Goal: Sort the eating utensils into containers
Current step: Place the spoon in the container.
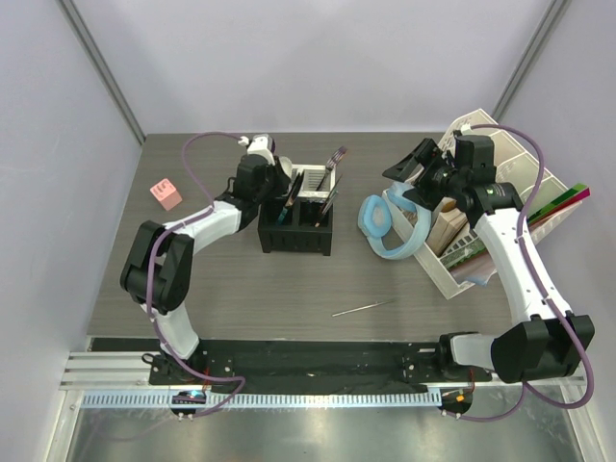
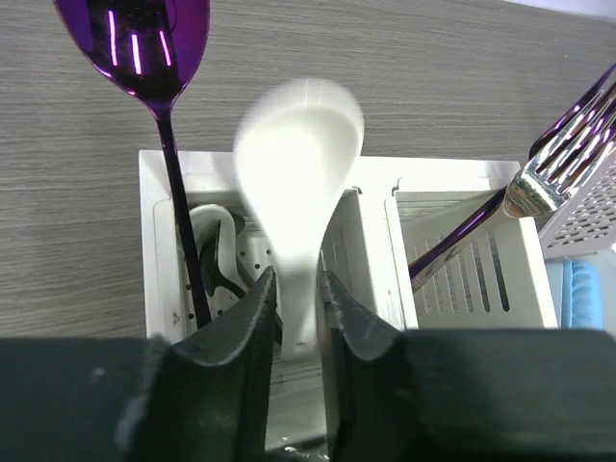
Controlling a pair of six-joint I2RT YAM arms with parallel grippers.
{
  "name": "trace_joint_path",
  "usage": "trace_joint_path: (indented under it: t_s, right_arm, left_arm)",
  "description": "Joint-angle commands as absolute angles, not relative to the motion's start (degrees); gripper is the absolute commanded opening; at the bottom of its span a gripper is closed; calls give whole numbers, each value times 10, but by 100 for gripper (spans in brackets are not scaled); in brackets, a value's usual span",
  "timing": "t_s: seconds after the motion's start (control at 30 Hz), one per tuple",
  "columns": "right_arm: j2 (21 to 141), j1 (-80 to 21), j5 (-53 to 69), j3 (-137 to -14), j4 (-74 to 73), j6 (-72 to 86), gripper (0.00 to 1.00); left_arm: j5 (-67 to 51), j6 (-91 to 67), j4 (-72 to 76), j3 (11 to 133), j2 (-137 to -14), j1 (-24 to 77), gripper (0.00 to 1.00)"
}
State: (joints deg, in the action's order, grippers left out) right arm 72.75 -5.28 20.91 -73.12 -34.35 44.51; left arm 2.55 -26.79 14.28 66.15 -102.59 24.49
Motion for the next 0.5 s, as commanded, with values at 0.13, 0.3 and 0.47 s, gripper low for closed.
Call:
trace_joint_path:
  t_s: [0.13,0.3,0.47]
  right_arm:
    - [708,-59,218,-729,-336,439,84]
    - [699,-59,215,-723,-337,442,84]
    - [698,-59,201,-722,-329,446,84]
  left_arm:
    - [54,-257,113,644,-998,247,29]
    - [54,-250,76,672,-970,248,30]
    - [69,-247,-30,724,-881,250,31]
